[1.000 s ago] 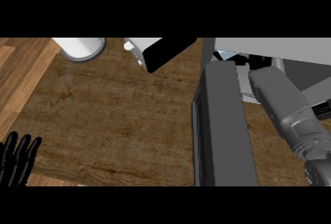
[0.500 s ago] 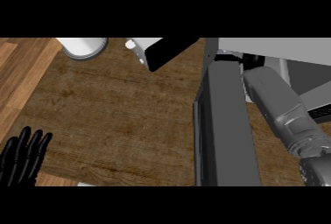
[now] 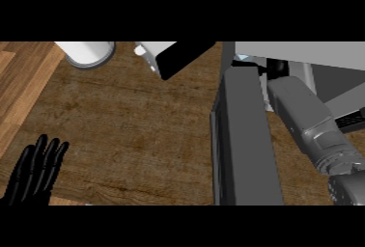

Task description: Pick up the milk, place it into the microwave and close the microwave

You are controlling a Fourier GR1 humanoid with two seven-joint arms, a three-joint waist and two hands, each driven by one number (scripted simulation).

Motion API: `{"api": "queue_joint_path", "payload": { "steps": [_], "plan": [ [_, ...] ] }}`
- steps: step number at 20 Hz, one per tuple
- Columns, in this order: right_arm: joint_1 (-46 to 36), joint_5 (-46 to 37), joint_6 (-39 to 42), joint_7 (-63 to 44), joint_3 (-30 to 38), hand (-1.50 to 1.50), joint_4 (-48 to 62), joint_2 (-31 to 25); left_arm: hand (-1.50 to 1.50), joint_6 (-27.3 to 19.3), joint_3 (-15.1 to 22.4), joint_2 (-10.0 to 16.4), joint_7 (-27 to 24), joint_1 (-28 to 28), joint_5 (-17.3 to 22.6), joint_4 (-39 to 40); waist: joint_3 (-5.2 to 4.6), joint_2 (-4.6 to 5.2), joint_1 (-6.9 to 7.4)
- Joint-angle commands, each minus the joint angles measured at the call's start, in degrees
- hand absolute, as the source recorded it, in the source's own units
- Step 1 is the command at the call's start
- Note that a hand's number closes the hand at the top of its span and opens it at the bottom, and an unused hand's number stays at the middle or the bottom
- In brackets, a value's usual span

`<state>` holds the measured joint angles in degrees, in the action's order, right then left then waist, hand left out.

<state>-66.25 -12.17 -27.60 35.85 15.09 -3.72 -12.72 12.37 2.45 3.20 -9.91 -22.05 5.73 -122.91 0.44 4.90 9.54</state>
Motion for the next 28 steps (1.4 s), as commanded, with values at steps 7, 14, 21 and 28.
{"api": "queue_joint_path", "payload": {
  "steps": [7, 14, 21, 28],
  "plan": [
    [1.9, 1.3, 3.3, 1.9, 1.5, -1.50, -0.8, -1.9, -1.50, -0.4, 3.4, -0.9, 0.5, 0.1, -3.0, 0.1, -0.03, -0.69, -0.68],
    [4.3, 1.9, 9.9, 4.7, 2.1, -1.50, -1.0, -2.6, -1.50, -2.9, 6.8, -3.1, 1.7, 0.5, -5.8, -0.2, 0.00, -1.50, -2.27],
    [8.1, 3.4, 10.7, 8.2, 3.7, -1.50, -1.1, 0.1, -1.50, -3.8, 7.2, -3.2, 0.0, 2.1, -6.6, 3.3, -0.13, -1.91, -3.28],
    [11.8, 4.2, 19.4, 12.2, 4.3, -1.50, -1.5, -0.3, -1.50, -3.5, 9.9, -3.2, -0.2, 1.7, -7.7, 5.6, -0.17, -2.74, -4.79]
  ]
}}
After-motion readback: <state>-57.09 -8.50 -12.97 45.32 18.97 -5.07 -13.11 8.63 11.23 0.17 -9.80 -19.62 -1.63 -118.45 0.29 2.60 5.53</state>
